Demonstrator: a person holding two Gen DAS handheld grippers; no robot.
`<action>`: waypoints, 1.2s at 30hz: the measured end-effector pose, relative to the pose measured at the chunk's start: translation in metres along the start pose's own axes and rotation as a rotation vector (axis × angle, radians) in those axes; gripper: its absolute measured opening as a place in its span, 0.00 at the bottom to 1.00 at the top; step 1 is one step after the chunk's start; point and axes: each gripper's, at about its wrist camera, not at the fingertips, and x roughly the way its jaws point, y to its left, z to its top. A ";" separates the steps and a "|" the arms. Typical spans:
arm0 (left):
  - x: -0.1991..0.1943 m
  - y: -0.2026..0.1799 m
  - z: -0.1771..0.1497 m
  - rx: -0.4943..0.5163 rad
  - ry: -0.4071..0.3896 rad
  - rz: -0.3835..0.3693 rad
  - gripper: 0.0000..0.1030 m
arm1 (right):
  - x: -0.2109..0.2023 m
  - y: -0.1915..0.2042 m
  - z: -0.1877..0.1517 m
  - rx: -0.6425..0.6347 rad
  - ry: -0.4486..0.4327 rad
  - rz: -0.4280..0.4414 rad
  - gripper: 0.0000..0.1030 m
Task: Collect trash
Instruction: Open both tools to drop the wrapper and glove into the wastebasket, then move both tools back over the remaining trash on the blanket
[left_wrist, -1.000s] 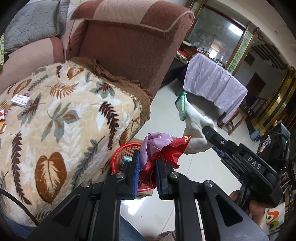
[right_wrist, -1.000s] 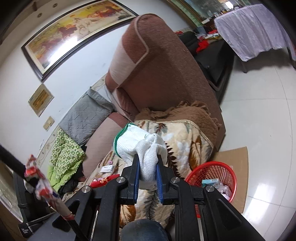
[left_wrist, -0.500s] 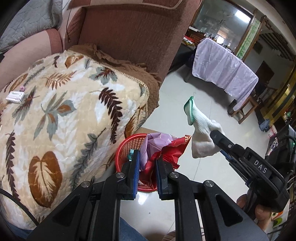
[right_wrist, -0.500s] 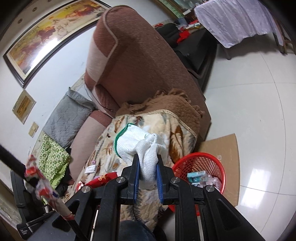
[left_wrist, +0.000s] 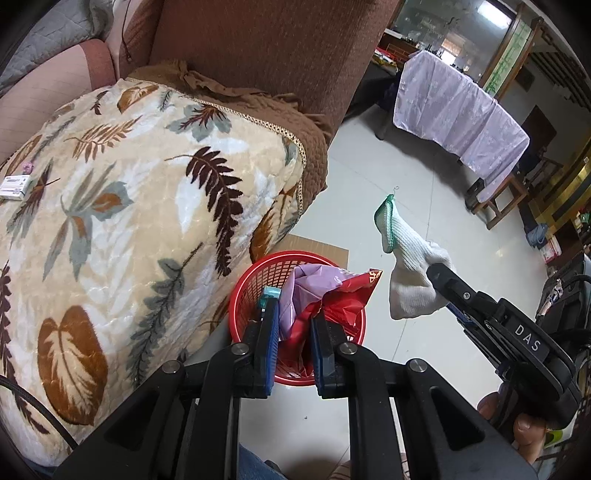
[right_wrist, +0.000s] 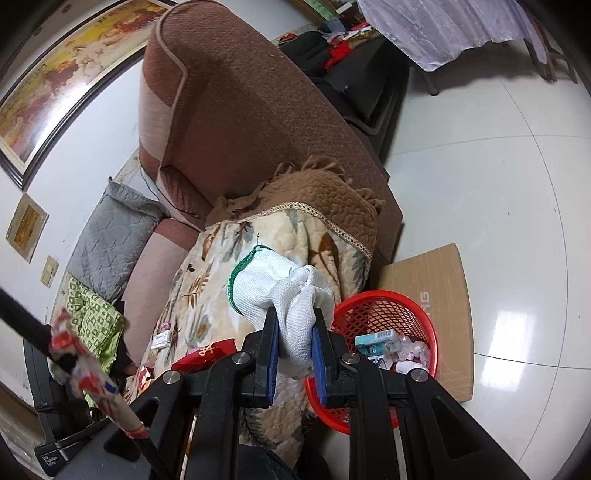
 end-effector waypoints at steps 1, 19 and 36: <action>0.002 0.000 0.000 0.001 0.004 -0.002 0.14 | 0.001 -0.002 0.000 0.003 0.000 -0.003 0.17; 0.030 0.000 0.007 0.011 0.045 -0.025 0.38 | 0.015 -0.018 0.001 0.065 0.015 -0.022 0.42; -0.109 0.058 -0.006 -0.065 -0.191 0.003 0.57 | -0.013 0.092 -0.006 -0.113 -0.019 0.159 0.69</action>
